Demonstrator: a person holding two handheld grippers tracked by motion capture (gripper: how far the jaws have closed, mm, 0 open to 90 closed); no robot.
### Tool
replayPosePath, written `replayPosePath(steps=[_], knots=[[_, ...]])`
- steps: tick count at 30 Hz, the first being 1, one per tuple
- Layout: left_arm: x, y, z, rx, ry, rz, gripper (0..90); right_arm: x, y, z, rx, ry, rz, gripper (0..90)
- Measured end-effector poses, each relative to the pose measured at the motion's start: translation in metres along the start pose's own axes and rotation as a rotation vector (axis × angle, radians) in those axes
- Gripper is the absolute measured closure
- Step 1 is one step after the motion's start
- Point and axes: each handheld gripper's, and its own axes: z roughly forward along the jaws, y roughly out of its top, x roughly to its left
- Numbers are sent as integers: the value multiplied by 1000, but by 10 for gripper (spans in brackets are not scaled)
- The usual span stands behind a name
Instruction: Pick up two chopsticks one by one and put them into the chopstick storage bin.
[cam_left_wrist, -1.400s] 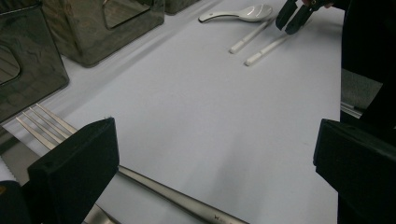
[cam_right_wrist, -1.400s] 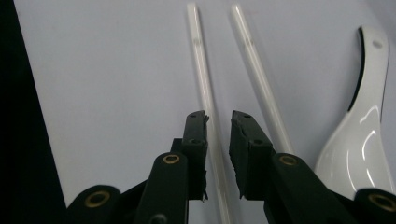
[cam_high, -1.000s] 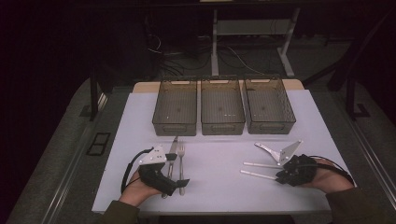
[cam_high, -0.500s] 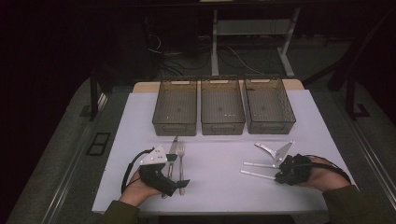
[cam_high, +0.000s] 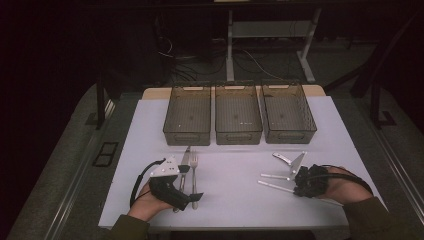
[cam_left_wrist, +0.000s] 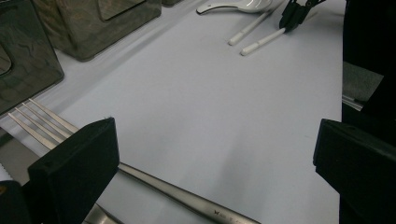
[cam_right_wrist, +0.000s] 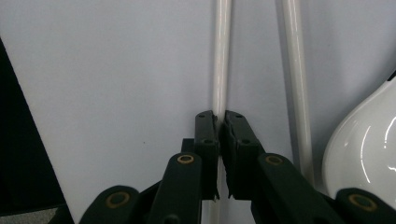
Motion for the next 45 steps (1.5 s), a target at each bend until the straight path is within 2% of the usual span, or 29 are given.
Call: replayPosePath(steps=[5, 7, 9, 10, 11, 15, 20, 21, 29, 37, 38, 45], knots=[[0, 0, -1, 1, 5, 5, 0, -1, -2, -1, -22, 6, 5, 843], [0, -1, 0, 2, 9, 6, 0, -2, -4, -3, -62, 16, 15, 843], [0, -1, 0, 6, 13, 10, 0, -3, -4, -5, -74, 16, 16, 843], [0, -2, 0, 6, 15, 11, 0, -1, -5, -6, -90, 30, 38, 843], [0, -2, 0, 7, 16, 13, 0, -3, -5, -7, -99, 19, 31, 843], [1, -2, -1, 1, 17, 13, 0, -6, -9, -12, -174, 28, 50, 843], [0, -3, 0, 4, 15, 11, 0, -7, -11, -14, -216, 30, 72, 844], [0, -3, 0, 4, 14, 10, 0, -8, -13, -14, -237, 37, 82, 844], [0, -4, 1, 2, 14, 11, 0, -11, -17, -14, -276, 48, 115, 843], [1, -5, 0, -1, 15, 11, 0, -14, -20, -21, -342, 27, 170, 844], [1, -5, 0, -3, 15, 11, 0, -14, -21, -24, -362, 32, 198, 844], [1, -6, 1, -2, 21, 10, 0, -16, -20, -31, -424, 28, 263, 844]])
